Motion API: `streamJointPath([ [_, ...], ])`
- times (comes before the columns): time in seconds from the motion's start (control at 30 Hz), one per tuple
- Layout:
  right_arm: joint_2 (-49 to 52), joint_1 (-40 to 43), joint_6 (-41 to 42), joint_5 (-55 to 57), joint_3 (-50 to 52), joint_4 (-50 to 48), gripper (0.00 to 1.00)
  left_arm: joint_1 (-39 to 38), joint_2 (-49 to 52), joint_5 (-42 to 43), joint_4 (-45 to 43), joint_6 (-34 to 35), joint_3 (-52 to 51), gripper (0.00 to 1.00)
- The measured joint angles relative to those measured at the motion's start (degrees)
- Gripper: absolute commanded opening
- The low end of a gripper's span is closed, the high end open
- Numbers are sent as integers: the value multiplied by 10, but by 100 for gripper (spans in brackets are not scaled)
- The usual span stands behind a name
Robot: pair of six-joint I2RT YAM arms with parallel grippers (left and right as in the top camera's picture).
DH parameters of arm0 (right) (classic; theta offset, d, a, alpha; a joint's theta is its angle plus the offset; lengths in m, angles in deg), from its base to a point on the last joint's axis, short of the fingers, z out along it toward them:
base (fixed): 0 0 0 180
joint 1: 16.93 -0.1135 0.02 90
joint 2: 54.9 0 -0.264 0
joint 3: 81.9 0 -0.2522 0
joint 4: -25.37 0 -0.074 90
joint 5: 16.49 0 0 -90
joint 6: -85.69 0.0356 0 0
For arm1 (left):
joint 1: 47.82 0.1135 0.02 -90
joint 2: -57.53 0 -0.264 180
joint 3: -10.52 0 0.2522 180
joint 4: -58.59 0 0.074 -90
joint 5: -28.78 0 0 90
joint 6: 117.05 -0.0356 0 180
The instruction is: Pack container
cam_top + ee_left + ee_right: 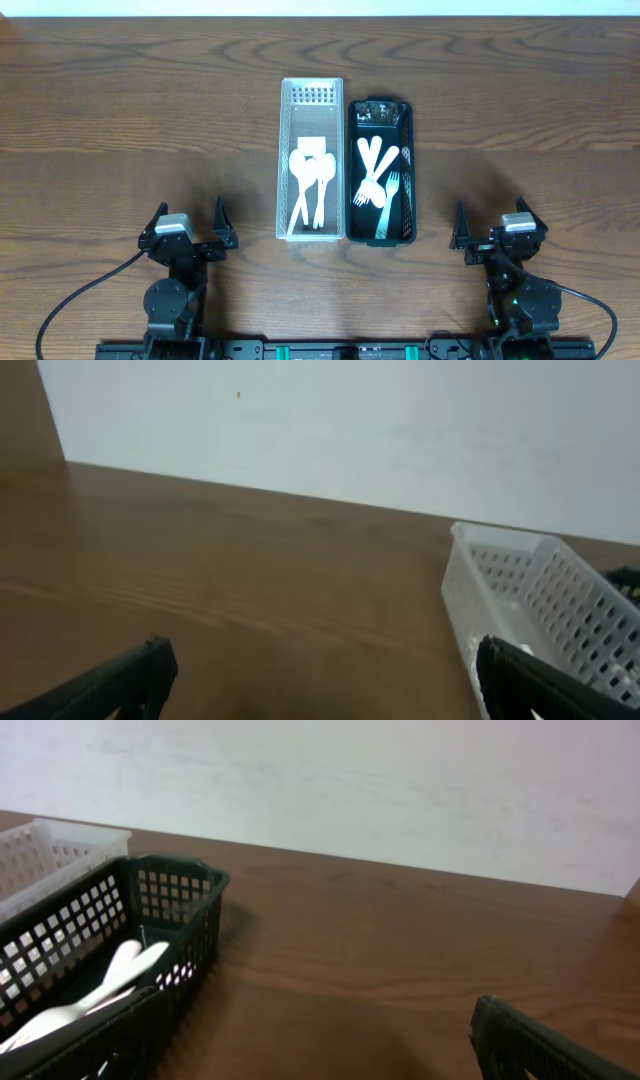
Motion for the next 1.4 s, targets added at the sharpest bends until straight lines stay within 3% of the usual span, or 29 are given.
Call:
streamJointPath([
  [1.4, 0, 0, 0, 0, 0, 0, 99, 0, 0, 5, 8, 0, 5, 98],
])
